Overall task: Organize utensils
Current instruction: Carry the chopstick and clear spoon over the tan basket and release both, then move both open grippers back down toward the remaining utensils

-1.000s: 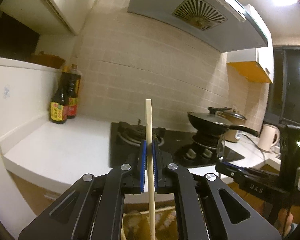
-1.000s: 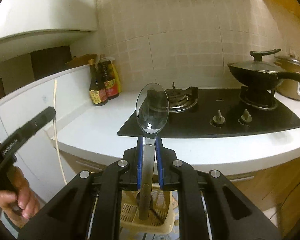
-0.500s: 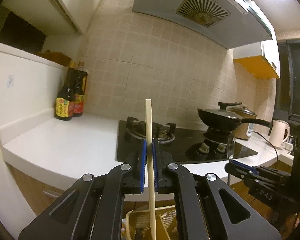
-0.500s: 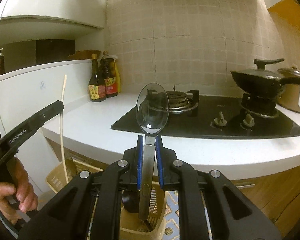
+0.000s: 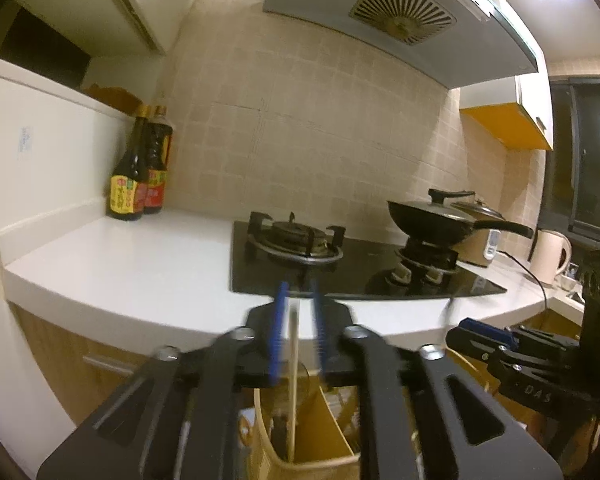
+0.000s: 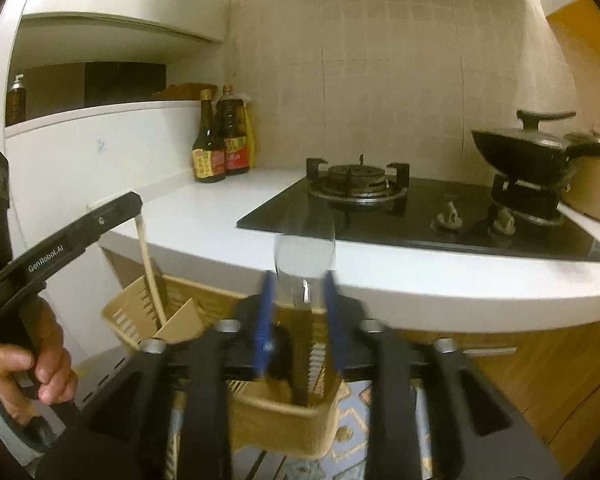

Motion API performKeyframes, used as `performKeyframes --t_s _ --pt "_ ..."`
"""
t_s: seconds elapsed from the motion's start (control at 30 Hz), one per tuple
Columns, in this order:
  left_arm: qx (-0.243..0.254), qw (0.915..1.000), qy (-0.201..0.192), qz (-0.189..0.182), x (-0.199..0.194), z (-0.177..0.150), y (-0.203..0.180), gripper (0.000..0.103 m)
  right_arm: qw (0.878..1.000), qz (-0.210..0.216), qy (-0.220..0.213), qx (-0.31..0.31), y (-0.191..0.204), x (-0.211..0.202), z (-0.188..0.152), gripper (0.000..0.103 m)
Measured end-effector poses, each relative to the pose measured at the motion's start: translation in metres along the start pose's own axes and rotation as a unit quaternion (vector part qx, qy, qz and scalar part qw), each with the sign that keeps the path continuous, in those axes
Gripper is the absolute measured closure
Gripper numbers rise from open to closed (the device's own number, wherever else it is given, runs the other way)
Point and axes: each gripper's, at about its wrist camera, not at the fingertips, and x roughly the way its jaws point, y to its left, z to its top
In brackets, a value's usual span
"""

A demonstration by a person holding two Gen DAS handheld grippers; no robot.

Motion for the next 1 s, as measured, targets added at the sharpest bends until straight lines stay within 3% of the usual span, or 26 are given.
performKeyframes --t_s 0.07,0.47,0.63,1.0 --pt "0.001 1.0000 0.001 0.001 -0.007 -0.002 0.000 0.065 1.000 -0.002 -0.002 0.003 -0.001 -0.007 -0.003 0.047" --pt "-0.031 0.9969 0.067 -0.025 -0.062 -0.005 0.008 0.061 0.997 -0.002 0.078 0.016 0.003 -0.054 -0.022 0.047" --pt "-0.018 0.9941 0.104 -0.024 -0.083 -0.009 -0.002 0.061 0.993 -0.004 0.119 0.012 0.015 -0.068 -0.027 0.047" --pt "-0.016 0.9688 0.247 0.002 -0.090 -0.058 -0.013 0.061 0.967 0.020 0.254 0.015 0.035 -0.064 -0.076 0.051"
